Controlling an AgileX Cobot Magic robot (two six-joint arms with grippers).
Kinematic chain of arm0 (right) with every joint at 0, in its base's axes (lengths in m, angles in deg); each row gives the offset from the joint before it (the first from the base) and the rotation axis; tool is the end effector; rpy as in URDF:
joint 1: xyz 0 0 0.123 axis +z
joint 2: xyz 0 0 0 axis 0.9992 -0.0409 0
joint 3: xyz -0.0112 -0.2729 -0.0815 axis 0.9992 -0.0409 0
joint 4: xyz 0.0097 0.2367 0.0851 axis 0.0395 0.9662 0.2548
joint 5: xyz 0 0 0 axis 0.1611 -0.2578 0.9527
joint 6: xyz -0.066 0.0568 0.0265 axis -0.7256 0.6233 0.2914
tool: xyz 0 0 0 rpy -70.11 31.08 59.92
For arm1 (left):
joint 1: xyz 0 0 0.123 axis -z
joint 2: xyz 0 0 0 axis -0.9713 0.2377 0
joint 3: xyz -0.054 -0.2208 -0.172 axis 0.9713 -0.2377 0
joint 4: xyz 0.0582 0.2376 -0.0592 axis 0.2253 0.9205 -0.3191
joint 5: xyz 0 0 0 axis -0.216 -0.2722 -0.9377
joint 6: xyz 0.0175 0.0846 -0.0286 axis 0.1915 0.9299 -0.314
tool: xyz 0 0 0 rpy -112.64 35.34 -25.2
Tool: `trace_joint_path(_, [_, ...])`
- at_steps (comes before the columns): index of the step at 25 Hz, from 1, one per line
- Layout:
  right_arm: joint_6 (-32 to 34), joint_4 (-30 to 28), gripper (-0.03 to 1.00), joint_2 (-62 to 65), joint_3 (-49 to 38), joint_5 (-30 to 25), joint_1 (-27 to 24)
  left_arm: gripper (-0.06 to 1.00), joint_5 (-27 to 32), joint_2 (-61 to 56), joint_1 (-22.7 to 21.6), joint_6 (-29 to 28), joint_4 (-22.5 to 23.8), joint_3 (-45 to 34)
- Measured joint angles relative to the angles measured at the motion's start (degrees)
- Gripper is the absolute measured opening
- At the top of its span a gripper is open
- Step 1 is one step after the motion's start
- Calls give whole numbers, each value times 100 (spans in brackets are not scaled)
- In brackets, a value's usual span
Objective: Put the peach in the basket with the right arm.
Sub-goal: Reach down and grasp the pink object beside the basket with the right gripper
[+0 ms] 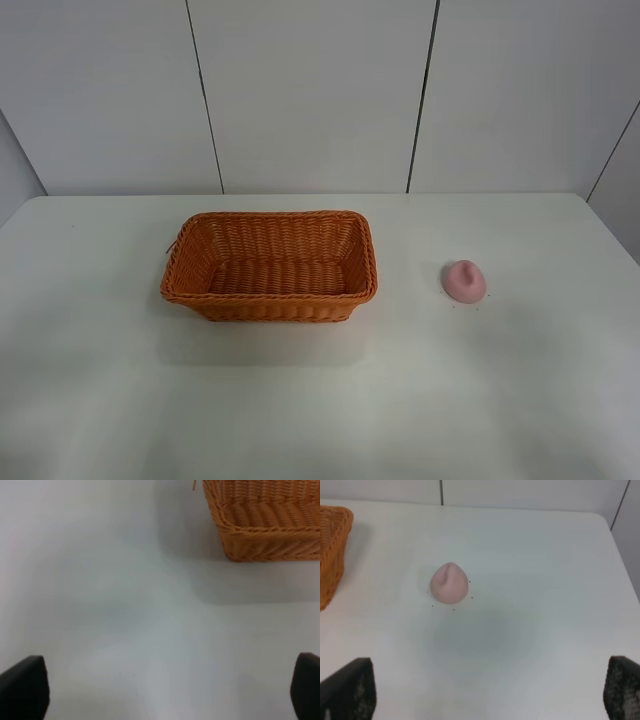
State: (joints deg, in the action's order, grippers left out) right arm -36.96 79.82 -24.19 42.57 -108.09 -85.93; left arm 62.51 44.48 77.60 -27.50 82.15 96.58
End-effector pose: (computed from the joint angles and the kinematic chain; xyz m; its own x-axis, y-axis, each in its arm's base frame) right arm -0.0023 -0.0004 0.2770 -0.4279 -0.0001 -0.9038 -0.0206 0.9997 0.0097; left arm -0.0046 0.0007 0.2748 -0.4532 0.0328 -0.8908 0.0270 0.9994 0.0231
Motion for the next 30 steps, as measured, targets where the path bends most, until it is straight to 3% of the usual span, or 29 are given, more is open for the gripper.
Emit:
trace_joint_path(8, [0,0,70,-30,0,0,0,99,0,0,0,0,0,0])
trace_joint_path(12, [0,30,70,-910,62,-6,0,99,0,0,0,0,0,0])
trace_joint_path(20, [15,30,70,-4716,1251,416,0,99,0,0,0,0,0,0])
trace_joint_path(30, [15,30,70,-9336,4107,583,0,99,0,0,0,0,0,0])
